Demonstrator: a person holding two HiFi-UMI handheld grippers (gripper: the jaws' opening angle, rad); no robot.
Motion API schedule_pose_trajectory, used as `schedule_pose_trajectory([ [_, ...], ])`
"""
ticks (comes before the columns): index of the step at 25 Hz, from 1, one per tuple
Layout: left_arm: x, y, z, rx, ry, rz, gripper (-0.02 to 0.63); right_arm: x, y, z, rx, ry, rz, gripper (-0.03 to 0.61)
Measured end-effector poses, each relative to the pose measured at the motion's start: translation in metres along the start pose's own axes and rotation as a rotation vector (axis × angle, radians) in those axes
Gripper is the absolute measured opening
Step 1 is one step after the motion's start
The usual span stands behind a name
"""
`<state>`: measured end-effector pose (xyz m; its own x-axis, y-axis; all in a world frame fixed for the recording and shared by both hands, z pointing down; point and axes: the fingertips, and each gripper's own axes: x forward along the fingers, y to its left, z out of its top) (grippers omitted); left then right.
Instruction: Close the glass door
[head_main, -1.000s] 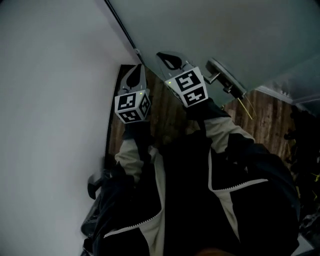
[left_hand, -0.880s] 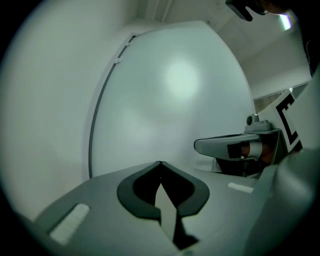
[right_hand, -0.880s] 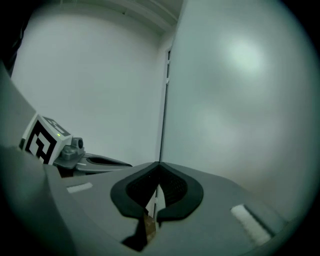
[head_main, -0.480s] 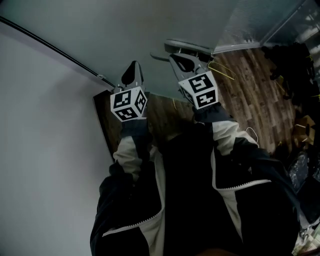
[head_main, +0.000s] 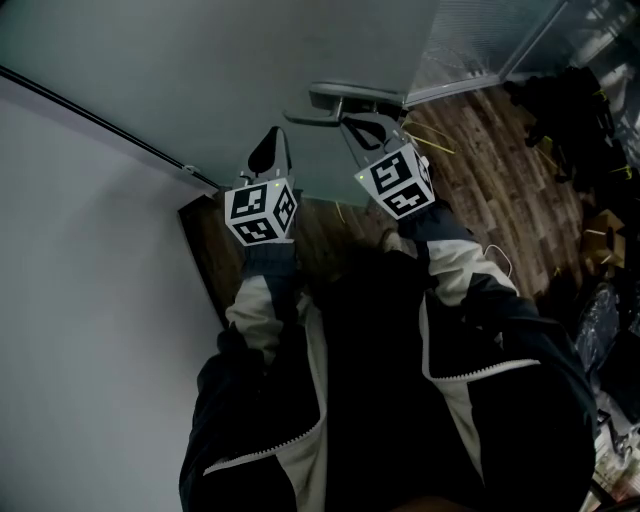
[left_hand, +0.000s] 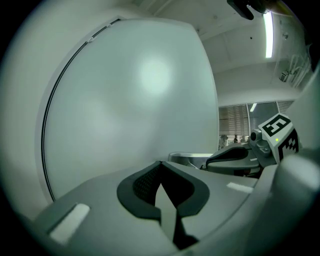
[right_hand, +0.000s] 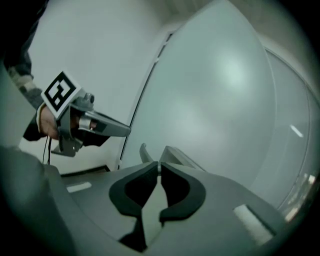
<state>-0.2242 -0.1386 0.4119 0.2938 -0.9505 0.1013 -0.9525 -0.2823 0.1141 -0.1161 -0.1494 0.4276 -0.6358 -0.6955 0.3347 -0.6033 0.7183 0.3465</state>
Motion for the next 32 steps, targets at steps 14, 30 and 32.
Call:
schedule_pose_trajectory([
  [14, 0.004, -0.004, -0.005, -0.008, 0.033, -0.039, 0.000, 0.044, 0.015, -0.018, -0.952, 0.296, -0.061, 0.198],
  [30, 0.026, -0.007, -0.006, -0.006, 0.024, -0.059, 0.000, 0.064, -0.012, -0.031, -1.071, 0.314, -0.122, 0.141],
  [32, 0.032, -0.004, -0.007, -0.008, 0.024, -0.058, 0.000, 0.072, -0.018, -0.033, -1.072, 0.317, -0.127, 0.141],
])
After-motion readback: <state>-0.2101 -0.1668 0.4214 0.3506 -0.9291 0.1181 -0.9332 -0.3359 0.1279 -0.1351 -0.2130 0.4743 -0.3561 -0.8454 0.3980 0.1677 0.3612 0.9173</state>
